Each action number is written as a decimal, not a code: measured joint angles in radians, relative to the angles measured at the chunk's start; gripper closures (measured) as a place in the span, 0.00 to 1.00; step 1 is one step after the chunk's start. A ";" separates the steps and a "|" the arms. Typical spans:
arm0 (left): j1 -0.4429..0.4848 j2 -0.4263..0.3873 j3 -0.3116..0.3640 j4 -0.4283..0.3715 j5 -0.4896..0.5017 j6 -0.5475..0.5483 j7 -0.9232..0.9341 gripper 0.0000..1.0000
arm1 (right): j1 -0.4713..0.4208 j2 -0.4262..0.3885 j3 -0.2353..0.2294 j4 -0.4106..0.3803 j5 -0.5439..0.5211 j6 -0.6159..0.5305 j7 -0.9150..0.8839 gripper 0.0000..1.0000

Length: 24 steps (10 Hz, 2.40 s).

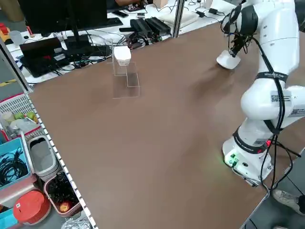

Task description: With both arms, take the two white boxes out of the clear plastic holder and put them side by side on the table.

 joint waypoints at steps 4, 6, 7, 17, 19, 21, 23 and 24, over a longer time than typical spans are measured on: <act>0.030 -0.010 0.019 0.032 -0.001 0.002 -0.009 0.28 | 0.000 0.000 0.000 0.000 -0.006 0.000 0.000 0.00; 0.081 -0.052 0.012 0.039 -0.002 -0.080 -0.007 0.01 | 0.002 0.000 0.001 0.000 -0.006 0.004 0.000 0.00; 0.098 -0.086 0.013 0.041 -0.002 -0.168 -0.001 0.00 | 0.007 0.000 0.001 -0.001 -0.006 0.010 0.000 0.00; 0.713 -0.403 -0.003 0.015 0.006 -0.659 0.665 0.05 | 0.165 0.160 0.002 -0.103 -0.013 0.372 -0.001 0.02; 0.741 -0.418 0.055 -0.050 0.070 -0.600 0.822 0.11 | 0.192 0.174 0.002 -0.100 -0.051 0.380 -0.002 0.02; 0.706 -0.427 0.186 -0.118 0.089 -0.481 1.039 0.15 | 0.193 0.176 0.000 -0.094 -0.081 0.383 -0.002 0.04; 0.692 -0.432 0.298 -0.170 0.090 -0.371 1.252 0.18 | 0.193 0.187 -0.003 -0.083 -0.088 0.383 -0.002 0.10; 0.693 -0.431 0.325 -0.182 0.096 -0.344 1.330 0.19 | 0.193 0.199 -0.003 -0.077 -0.088 0.383 -0.002 0.11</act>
